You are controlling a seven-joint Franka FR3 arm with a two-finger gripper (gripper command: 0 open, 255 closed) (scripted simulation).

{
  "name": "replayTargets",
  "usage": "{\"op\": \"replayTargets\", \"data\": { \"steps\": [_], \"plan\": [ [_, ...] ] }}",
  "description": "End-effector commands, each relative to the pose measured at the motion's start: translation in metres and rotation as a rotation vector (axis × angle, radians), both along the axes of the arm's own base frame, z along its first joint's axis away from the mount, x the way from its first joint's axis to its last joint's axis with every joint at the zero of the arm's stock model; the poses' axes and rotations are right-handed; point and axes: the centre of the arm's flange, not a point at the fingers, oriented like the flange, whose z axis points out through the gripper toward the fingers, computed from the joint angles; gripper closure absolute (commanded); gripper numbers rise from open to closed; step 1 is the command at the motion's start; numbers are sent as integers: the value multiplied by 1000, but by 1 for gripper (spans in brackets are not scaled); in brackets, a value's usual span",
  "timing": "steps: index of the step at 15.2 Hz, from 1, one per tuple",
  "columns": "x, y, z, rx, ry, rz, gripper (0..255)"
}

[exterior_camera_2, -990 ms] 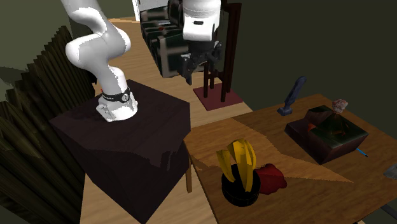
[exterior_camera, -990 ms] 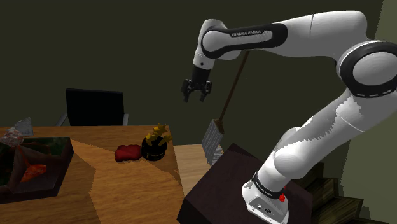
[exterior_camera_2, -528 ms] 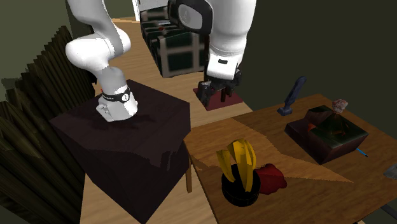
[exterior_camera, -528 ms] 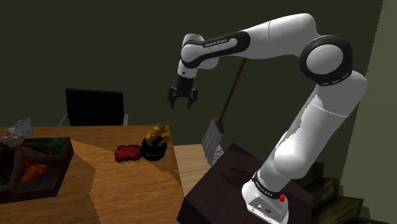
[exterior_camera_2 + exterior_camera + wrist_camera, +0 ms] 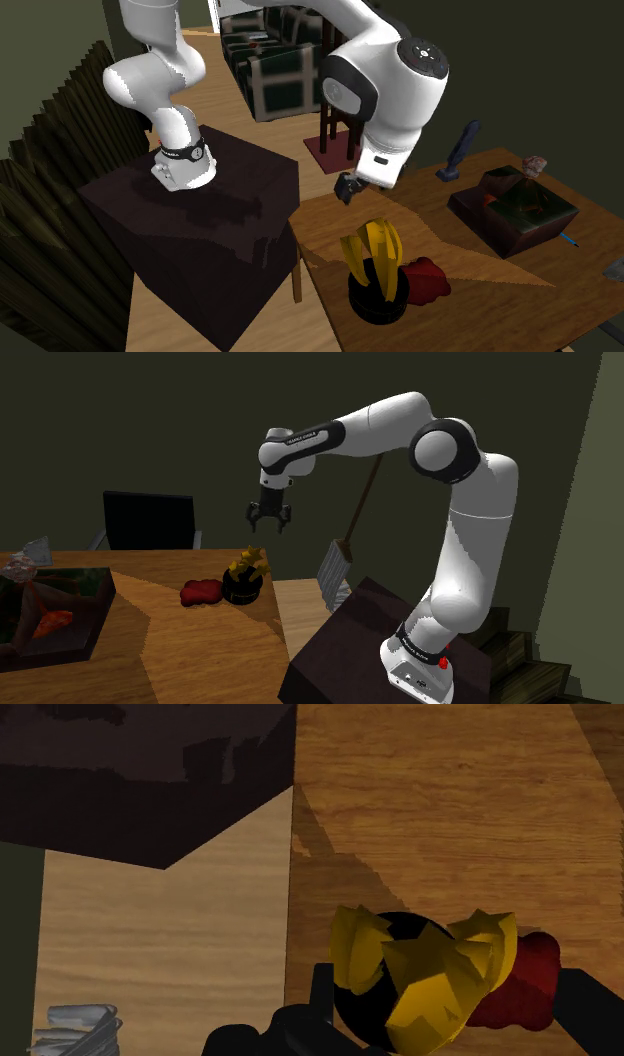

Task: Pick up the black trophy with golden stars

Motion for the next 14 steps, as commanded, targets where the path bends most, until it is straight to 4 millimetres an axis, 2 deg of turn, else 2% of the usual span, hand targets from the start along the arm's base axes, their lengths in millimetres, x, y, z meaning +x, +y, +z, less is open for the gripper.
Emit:
{"op": "replayTargets", "data": {
  "steps": [1,8,14],
  "plan": [
    [22,-1,-24,2,21,-32,0],
    [77,-10,-102,11,90,-139,0],
    [76,-10,-133,11,90,-139,0]
  ]
}}
